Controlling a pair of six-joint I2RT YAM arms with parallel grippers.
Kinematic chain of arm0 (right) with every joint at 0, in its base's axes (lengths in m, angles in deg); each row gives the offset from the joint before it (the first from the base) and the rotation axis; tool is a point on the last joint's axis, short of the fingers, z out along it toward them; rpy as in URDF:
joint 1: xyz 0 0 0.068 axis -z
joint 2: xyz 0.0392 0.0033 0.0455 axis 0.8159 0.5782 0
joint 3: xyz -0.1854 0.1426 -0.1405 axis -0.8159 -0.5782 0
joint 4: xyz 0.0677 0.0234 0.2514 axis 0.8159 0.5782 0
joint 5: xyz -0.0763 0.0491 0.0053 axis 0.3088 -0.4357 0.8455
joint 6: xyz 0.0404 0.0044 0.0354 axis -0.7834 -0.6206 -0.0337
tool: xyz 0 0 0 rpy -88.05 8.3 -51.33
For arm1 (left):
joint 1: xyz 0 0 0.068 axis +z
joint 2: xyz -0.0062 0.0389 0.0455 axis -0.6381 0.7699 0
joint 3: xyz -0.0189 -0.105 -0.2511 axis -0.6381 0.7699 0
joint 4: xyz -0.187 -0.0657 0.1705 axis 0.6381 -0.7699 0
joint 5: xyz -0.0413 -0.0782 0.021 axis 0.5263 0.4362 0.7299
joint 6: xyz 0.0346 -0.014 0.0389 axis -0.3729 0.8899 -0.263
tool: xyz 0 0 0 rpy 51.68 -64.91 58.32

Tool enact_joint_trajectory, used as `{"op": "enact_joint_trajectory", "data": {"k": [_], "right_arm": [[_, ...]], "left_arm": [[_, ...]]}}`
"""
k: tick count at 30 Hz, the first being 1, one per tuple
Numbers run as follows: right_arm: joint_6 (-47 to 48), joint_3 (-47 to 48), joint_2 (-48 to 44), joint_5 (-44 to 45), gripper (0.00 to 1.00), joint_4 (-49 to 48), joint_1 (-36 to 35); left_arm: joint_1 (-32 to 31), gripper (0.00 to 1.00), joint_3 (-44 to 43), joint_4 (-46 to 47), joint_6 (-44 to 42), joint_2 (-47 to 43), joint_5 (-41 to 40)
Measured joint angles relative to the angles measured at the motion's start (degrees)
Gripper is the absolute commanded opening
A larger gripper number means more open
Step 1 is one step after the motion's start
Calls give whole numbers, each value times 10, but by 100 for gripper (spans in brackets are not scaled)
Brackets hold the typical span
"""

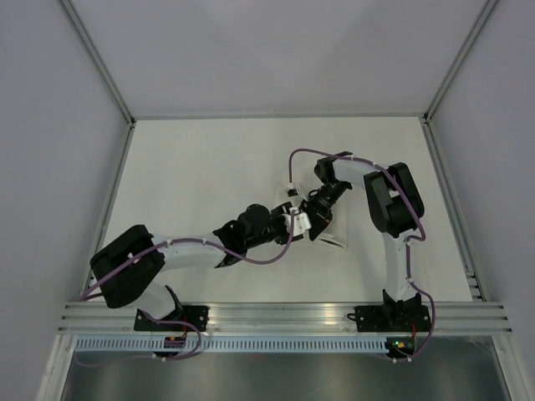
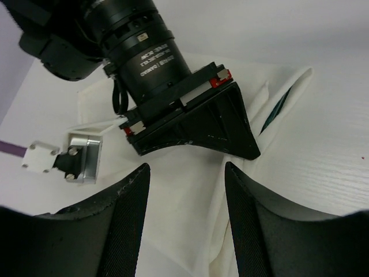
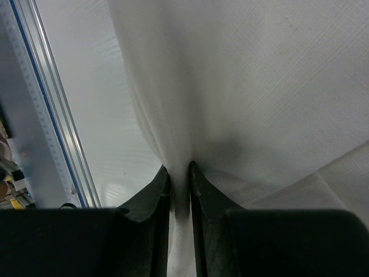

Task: Fold the napkin, place the utensils inside, and roll it up
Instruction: Roll the napkin at the center of the board.

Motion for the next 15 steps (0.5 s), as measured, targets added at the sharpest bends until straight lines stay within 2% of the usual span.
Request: {"op": "enact_joint_trajectory", "data": {"k": [7,15], "right_arm": [[-3,1,8,-3,4,16,3],[-4,11,19,-8,3,28,7]], "left_arm": [[-10,61,-40,-48,-24,73,36],[-11,64,-52,-80,-39,113,51]]}}
